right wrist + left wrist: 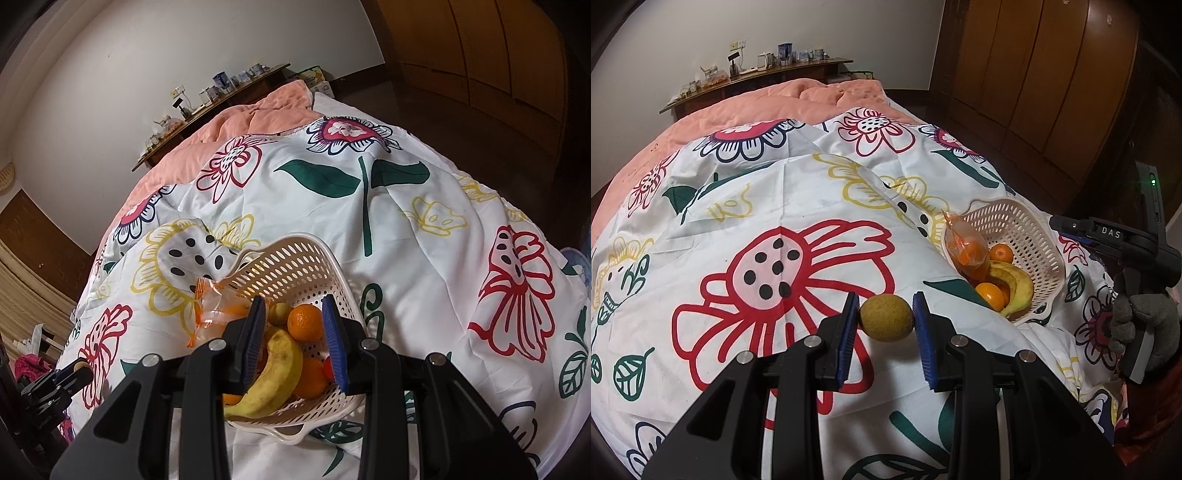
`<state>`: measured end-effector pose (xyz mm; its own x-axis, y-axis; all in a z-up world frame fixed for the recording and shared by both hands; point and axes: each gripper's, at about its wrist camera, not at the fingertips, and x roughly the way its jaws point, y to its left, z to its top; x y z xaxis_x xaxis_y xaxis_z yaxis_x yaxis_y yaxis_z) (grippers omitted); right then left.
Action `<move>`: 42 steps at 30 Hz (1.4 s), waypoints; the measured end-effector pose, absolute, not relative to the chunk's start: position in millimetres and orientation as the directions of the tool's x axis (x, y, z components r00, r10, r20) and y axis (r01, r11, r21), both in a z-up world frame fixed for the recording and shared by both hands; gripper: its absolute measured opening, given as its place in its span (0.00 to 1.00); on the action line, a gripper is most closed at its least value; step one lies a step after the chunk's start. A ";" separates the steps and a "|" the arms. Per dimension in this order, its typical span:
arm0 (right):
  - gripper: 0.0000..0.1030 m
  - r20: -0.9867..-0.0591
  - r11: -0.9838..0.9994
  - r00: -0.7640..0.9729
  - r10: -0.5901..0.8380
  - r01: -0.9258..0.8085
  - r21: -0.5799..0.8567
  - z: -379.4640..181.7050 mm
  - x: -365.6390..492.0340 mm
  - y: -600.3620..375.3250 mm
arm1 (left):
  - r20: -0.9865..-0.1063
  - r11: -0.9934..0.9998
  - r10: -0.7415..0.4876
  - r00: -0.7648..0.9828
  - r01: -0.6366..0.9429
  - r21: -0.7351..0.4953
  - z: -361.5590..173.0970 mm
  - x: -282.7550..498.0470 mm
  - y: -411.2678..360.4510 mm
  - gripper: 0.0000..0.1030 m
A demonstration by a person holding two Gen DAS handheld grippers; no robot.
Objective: Organize fruits
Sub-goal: 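Carry the yellow-green fruit into the basket and open the left tool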
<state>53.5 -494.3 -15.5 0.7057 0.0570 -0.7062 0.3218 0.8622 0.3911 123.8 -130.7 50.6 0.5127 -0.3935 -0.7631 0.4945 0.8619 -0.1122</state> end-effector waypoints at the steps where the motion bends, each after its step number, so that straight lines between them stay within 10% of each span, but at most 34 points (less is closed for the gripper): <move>1: 0.32 -0.705 0.861 0.707 0.057 0.323 0.393 -15.8 53.1 -494.3 | -0.763 0.860 -0.393 0.514 0.498 -0.109 51.7 124.1 -132.6 0.30; 42: 0.33 -0.686 0.839 0.727 -0.002 0.375 0.394 -35.4 38.1 -523.0 | -0.783 0.660 -0.521 0.340 0.743 -0.116 52.1 158.0 -309.8 0.30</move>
<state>38.1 -523.0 -35.4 0.7272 -0.0022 -0.6864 0.3747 0.8391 0.3943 158.0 -309.8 52.1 0.3400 -0.5209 -0.7830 0.7425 0.6596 -0.1164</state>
